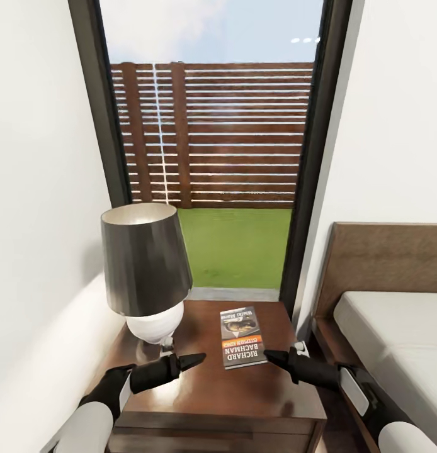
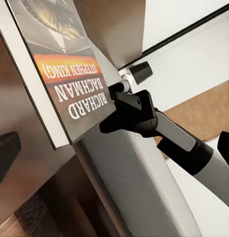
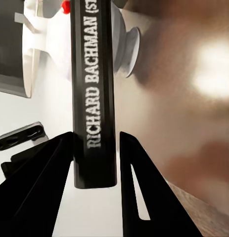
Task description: In the bedroom, move the book from the bed onto either nightstand, and place the two sandals side by side next to the bed.
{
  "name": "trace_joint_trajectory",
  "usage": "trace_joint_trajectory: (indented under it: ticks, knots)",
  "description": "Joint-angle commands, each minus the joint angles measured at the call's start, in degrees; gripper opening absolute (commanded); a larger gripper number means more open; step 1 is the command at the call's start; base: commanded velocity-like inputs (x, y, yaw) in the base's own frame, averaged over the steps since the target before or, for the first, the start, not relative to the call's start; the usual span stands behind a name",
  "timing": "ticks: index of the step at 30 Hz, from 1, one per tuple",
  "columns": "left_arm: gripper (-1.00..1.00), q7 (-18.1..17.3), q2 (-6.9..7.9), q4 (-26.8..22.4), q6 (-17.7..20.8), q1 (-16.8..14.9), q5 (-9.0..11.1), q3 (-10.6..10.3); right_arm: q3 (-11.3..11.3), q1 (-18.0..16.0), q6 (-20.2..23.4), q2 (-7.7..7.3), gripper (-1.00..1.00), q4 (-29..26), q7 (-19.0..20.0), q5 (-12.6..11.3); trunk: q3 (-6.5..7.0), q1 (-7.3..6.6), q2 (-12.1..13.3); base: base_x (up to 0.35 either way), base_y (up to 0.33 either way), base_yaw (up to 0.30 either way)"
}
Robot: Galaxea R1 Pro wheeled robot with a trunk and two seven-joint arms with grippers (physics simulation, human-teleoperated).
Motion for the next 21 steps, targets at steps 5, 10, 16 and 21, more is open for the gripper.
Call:
trace_joint_trajectory:
  ticks: [5,10,16,21]
  knots:
    - [1.0,-0.4,-0.07,-0.1,0.6,-0.1,-0.6,0.4,-0.1,0.0,0.2,0.15,-1.0,0.0,0.1,0.0,-0.06,-0.01,0.0,0.014,0.0,0.0]
    - [1.0,-0.3,-0.07,-0.1,0.7,0.0,-0.6,0.4,-0.1,0.0,0.2,0.18,-1.0,0.0,0.2,0.0,-0.82,0.67,-1.2,0.001,0.0,0.0]
    - [1.0,-0.3,-0.07,-0.1,0.7,0.0,-0.6,0.4,-0.1,0.0,0.2,0.18,-1.0,0.0,0.2,0.0,-2.15,0.82,-1.3,0.0,0.0,0.0]
    - [1.0,-0.3,-0.07,-0.1,0.7,0.0,-0.6,0.4,-0.1,0.0,0.2,0.18,-1.0,0.0,0.2,0.0,-3.26,0.95,-1.4,0.0,0.0,0.0]
